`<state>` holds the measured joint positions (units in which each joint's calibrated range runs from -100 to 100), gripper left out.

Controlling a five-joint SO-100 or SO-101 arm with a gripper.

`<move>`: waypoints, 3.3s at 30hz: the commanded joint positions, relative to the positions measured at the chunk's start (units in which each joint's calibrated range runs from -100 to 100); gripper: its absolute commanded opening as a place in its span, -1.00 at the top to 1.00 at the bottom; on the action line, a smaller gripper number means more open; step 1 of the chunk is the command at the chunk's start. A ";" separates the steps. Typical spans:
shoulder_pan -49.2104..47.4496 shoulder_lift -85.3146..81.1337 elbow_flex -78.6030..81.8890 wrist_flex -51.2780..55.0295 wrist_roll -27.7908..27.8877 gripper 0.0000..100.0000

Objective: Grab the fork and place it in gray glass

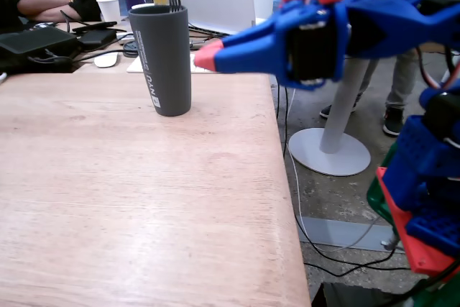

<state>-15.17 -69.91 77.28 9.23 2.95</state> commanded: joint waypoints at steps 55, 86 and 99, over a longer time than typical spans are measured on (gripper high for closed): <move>-18.16 -27.00 22.25 30.50 -9.04 1.00; 3.16 -27.00 22.25 30.50 -9.13 1.00; 3.16 -27.00 22.25 30.50 -9.13 1.00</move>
<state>-11.88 -96.28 99.10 39.46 -6.42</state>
